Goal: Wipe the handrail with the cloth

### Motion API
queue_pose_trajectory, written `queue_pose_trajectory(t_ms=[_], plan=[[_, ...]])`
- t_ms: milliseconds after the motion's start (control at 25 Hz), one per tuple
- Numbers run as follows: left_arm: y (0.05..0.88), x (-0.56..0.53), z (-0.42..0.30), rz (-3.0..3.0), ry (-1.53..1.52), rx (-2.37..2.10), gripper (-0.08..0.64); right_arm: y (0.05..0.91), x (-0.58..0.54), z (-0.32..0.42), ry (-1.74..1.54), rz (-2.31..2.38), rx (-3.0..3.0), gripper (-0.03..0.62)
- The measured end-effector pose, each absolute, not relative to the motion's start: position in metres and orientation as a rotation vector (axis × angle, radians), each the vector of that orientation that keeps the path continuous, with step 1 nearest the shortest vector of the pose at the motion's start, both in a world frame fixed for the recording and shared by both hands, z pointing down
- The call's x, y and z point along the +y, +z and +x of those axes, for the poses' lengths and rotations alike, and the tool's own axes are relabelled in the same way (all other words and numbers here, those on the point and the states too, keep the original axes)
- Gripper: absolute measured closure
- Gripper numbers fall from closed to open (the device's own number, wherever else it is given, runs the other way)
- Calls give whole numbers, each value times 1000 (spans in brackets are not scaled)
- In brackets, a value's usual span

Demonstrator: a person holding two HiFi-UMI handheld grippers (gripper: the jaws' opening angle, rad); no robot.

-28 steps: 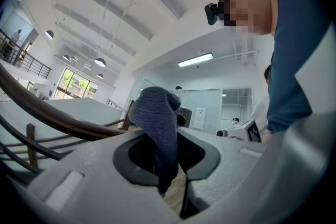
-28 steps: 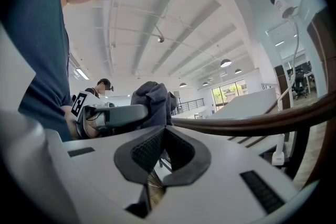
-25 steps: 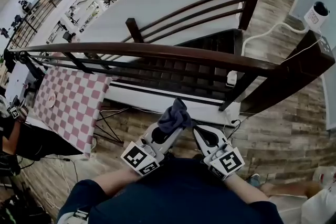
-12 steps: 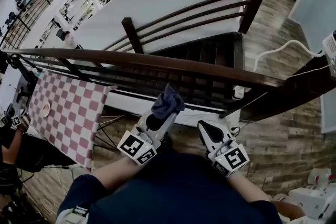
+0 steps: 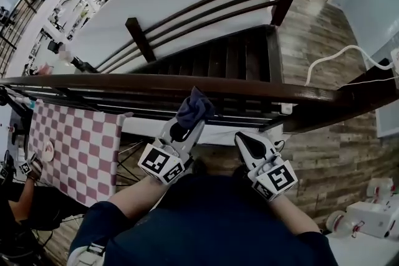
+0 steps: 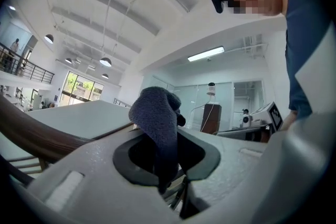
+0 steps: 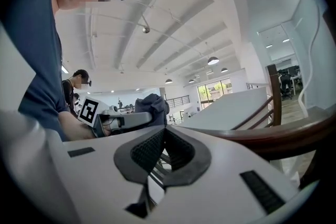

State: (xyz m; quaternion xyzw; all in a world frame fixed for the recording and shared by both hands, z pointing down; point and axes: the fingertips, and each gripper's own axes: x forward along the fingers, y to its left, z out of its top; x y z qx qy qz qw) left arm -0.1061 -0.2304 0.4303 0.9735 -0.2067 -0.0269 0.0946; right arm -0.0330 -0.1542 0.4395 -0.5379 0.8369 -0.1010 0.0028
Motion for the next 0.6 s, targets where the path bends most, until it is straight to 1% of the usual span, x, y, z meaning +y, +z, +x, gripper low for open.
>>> queue_pose_trajectory(t_ms=[160, 600], plan=[[443, -257, -99, 2949, 91, -723, 488, 435, -164, -22, -300, -1667, 2645, 581], [476, -324, -70, 3118, 811, -968, 488, 433, -164, 23, -307, -1582, 2647, 581]])
